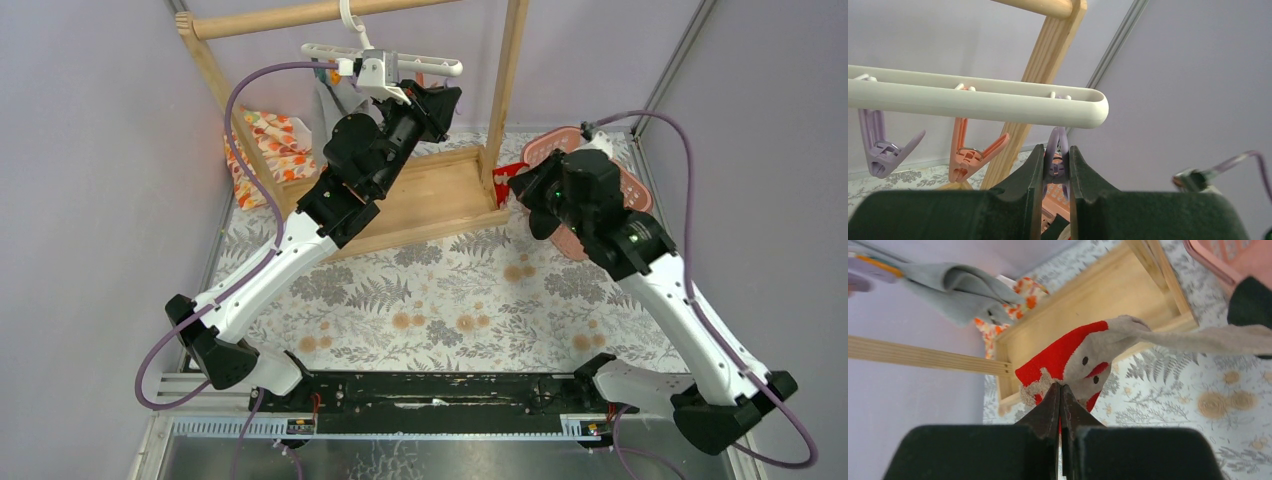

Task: Clip the socks to the hanger
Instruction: Pick up the sock at the center of the board, then clamp the sock onto the hanger.

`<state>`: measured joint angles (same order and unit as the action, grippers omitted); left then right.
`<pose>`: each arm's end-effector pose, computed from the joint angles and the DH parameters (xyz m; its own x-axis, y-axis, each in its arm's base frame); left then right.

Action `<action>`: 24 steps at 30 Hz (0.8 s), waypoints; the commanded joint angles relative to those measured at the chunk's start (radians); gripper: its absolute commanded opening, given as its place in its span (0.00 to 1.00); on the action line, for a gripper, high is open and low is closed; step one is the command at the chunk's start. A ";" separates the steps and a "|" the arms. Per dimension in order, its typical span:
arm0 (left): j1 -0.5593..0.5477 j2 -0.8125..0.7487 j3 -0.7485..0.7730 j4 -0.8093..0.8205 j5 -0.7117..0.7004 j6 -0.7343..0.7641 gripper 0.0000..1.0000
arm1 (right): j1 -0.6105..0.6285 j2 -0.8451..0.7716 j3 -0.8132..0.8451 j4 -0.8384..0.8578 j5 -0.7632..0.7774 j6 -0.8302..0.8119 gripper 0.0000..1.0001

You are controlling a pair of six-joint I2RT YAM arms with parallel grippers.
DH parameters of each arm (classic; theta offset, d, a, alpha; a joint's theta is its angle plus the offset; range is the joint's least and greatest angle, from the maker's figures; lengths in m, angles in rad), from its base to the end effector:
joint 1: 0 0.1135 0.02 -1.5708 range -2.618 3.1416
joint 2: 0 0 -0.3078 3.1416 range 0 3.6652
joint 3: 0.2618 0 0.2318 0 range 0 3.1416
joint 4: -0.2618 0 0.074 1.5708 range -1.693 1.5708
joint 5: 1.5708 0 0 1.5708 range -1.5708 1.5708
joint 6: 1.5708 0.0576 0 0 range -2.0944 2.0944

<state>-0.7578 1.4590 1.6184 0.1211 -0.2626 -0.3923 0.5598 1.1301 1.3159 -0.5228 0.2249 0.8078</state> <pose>0.2440 -0.2103 0.5500 0.0013 -0.5095 -0.8604 0.5228 0.7338 -0.4338 0.1937 0.1062 0.4492 -0.4389 0.5565 -0.7055 -0.0320 0.7750 0.6312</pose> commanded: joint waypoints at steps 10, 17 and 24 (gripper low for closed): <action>-0.013 -0.003 0.014 0.029 0.040 -0.073 0.00 | -0.001 -0.012 0.087 0.096 -0.171 -0.206 0.00; -0.016 0.004 0.021 -0.001 0.058 -0.145 0.00 | 0.000 0.079 0.217 0.117 -0.177 -0.263 0.00; -0.024 0.022 0.020 0.005 0.077 -0.153 0.00 | 0.000 0.200 0.375 0.123 -0.234 -0.264 0.00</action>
<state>-0.7597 1.4628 1.6188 0.1127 -0.2344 -0.5255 0.5602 1.2884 1.5932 -0.4568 0.0402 0.5743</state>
